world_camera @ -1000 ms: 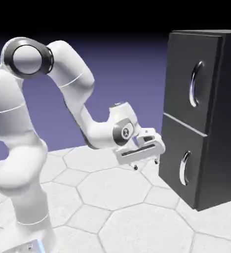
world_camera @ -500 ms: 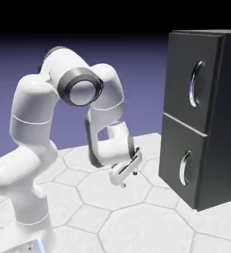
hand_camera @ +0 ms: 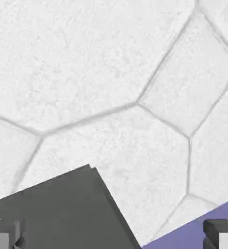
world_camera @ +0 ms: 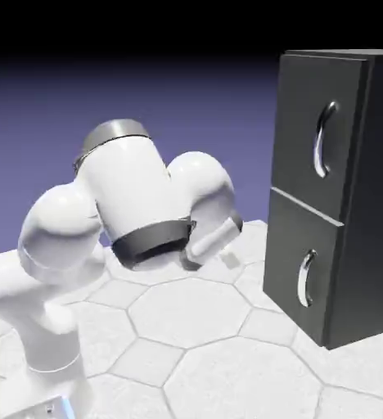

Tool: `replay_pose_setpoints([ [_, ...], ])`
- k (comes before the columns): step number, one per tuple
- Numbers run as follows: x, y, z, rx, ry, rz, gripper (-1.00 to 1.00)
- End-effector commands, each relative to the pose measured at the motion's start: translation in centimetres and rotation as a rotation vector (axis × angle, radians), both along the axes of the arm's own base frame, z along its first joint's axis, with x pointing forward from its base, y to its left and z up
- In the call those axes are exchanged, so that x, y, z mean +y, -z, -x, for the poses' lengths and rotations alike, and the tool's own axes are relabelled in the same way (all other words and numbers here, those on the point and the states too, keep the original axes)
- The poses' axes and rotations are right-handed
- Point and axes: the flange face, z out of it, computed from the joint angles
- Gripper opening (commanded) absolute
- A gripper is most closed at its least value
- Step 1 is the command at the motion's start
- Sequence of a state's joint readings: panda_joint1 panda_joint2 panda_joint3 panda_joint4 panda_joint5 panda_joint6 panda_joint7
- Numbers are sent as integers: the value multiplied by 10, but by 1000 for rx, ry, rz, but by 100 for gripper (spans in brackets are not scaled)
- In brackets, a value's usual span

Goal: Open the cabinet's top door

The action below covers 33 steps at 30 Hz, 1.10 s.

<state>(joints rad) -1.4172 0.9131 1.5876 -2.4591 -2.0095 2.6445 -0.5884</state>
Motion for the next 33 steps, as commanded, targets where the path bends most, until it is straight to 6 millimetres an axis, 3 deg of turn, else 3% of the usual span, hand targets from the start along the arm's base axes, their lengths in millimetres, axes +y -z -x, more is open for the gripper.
replay_pose_setpoints([
  [1,-7,-15,-4,-66,-16,13,0],
  [6,-61,-97,-17,-415,-27,120,0],
  [12,-156,-203,-3,-819,104,346,0],
  [13,-156,-203,-3,-819,104,346,0],
  [17,-153,-203,-51,-819,104,346,0],
  [18,-152,-203,-53,-819,104,346,0],
  [19,-152,-203,-53,-819,104,346,-100],
  [33,-94,-203,17,-752,432,488,-100],
])
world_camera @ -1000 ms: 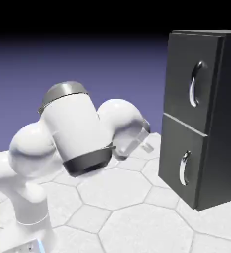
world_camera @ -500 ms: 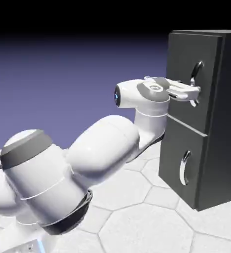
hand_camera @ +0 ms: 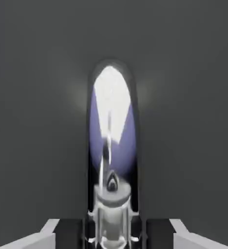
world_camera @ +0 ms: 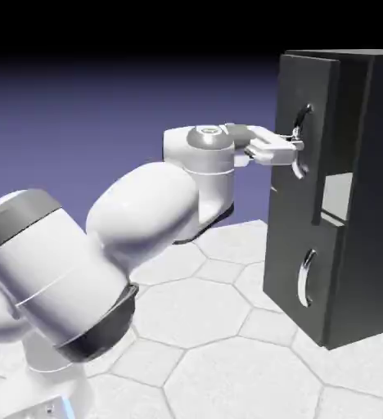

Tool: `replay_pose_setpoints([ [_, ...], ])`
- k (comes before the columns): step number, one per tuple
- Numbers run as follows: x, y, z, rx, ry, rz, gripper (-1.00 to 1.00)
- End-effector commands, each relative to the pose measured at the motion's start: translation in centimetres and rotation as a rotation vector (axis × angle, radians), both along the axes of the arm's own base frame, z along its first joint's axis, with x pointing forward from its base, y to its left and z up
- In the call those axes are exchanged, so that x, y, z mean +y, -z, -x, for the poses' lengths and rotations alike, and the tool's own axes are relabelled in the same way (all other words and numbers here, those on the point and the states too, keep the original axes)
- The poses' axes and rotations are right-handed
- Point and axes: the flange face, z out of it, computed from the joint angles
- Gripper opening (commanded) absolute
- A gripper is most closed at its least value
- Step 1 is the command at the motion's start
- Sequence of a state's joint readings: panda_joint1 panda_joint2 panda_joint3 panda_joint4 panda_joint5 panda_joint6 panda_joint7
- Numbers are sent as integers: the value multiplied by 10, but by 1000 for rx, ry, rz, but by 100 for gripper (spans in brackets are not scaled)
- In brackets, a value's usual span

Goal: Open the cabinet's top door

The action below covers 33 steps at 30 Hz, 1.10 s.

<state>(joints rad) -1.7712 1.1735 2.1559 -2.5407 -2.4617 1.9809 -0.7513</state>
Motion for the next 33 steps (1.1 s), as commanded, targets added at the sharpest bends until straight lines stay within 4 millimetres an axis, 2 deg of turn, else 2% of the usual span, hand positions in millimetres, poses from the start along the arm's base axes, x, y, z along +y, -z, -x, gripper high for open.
replay_pose_setpoints([
  [1,5,0,4,0,25,0,-100],
  [11,63,0,39,0,285,0,-100],
  [18,115,0,56,0,496,0,-100],
  [25,169,0,62,0,704,0,-100],
  [33,219,0,57,0,899,0,-100],
])
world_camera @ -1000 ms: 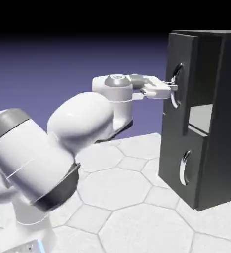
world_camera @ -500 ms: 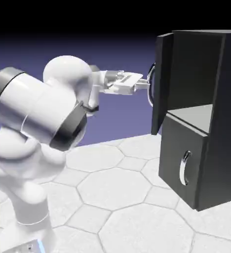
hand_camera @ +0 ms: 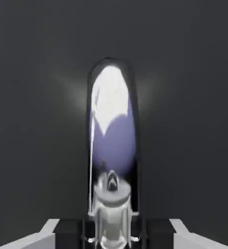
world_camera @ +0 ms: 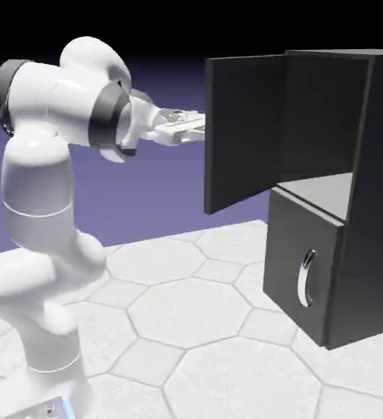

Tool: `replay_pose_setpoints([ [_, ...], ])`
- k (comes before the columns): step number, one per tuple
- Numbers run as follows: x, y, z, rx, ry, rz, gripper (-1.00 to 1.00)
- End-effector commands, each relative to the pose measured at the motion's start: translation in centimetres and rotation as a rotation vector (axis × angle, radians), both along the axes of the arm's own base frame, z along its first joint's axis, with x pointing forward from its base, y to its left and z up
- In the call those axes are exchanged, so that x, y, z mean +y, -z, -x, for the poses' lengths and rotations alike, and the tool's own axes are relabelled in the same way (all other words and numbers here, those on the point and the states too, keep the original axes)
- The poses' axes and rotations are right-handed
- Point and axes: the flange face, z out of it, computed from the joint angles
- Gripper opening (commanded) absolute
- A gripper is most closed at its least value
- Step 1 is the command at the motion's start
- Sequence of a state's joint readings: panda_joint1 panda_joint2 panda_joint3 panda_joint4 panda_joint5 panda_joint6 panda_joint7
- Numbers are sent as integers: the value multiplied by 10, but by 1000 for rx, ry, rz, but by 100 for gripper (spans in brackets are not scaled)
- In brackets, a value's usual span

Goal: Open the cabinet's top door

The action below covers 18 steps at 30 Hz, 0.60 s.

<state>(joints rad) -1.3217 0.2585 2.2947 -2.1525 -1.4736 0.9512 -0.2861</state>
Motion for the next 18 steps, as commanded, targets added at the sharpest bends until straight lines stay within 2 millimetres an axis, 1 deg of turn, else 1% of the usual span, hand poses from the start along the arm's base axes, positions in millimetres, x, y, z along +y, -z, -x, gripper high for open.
replay_pose_setpoints([
  [1,6,0,-1,0,21,0,-100],
  [10,50,2,-16,3,200,0,-100],
  [13,53,11,-21,22,209,3,-100],
  [18,47,17,-21,41,190,4,-100],
])
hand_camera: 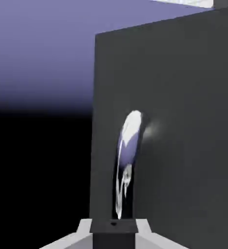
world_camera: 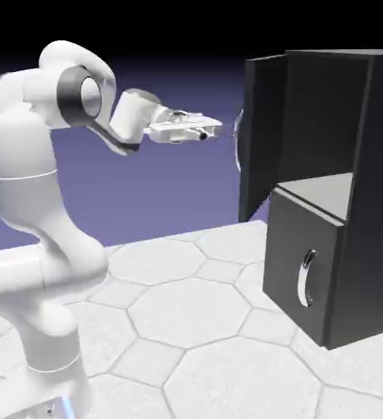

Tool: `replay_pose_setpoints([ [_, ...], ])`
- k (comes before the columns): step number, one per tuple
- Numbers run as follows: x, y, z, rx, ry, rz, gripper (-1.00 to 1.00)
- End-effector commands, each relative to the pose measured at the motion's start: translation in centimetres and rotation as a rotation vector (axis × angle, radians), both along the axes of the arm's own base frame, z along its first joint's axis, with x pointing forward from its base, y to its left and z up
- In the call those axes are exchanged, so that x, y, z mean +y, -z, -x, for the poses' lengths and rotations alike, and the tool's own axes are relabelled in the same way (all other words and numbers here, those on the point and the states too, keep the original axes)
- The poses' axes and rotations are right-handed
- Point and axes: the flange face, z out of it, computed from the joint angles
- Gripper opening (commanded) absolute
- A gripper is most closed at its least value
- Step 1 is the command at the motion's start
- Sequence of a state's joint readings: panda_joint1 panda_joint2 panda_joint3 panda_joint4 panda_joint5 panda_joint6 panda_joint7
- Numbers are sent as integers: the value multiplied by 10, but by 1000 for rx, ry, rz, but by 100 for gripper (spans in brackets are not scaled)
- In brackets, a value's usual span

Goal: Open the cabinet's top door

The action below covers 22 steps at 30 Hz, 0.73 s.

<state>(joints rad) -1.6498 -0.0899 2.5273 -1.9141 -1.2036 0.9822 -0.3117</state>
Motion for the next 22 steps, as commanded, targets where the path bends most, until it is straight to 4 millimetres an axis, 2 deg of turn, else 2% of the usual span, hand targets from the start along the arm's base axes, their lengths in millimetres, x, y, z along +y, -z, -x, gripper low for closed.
replay_pose_setpoints([
  [1,-1,0,1,0,-5,0,-100],
  [8,-3,-13,7,-30,-15,-1,-100],
  [15,30,-17,-8,-41,128,3,-100],
  [16,30,-17,-8,-41,128,3,100],
  [17,30,-17,-8,-41,128,3,100],
  [22,80,-17,-4,-41,128,3,100],
])
